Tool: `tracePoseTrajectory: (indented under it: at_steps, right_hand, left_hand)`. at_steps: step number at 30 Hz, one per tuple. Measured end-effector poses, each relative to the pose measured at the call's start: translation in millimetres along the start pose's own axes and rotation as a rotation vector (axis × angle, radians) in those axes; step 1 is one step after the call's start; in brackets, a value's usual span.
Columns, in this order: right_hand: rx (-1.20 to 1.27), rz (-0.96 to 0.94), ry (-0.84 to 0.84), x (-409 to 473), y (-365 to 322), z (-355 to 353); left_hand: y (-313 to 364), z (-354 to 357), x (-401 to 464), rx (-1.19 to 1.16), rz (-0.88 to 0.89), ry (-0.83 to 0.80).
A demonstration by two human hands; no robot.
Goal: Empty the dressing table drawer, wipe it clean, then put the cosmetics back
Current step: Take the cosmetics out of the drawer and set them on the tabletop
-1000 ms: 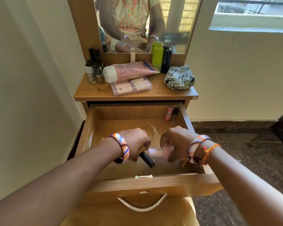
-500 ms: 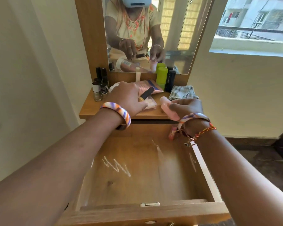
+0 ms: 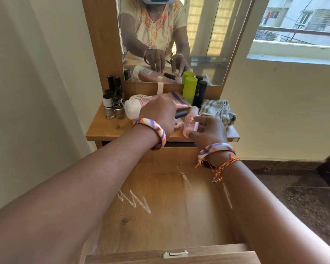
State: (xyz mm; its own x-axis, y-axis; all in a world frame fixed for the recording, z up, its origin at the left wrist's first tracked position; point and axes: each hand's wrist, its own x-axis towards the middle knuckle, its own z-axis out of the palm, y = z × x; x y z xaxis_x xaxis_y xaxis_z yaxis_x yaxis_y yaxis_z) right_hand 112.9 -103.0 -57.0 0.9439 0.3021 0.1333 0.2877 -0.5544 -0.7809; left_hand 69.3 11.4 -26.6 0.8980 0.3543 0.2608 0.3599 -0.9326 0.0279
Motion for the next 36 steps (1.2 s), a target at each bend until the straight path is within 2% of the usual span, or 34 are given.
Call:
tracePoseTrajectory:
  at_steps: [4,12,21,29,33,36]
  right_hand:
    - [-0.059,-0.08,0.069,0.0,3.1,3.5]
    - [-0.072,-0.084,0.111,5.3,13.7,10.6]
    - [-0.083,-0.096,0.1,10.8,17.8,6.0]
    - [-0.043,-0.096,0.295,-5.4,37.8,-39.2]
    - [-0.147,-0.047,0.179,-18.2,60.8,-38.2]
    - [-0.249,-0.029,0.066,-21.3,69.5,-27.9]
  left_hand:
    - [3.7,9.3,-0.2,0.092,0.006,-0.003]
    - [5.7,14.2,-1.2,0.255,0.023,0.082]
    - [4.4,16.4,1.4,0.253,0.048,0.118]
    - [4.0,19.4,-2.4,0.181,0.043,0.131]
    - [11.7,13.8,-16.3,0.037,0.097,0.258]
    - [24.6,17.4,-38.8,-0.079,0.287,0.289]
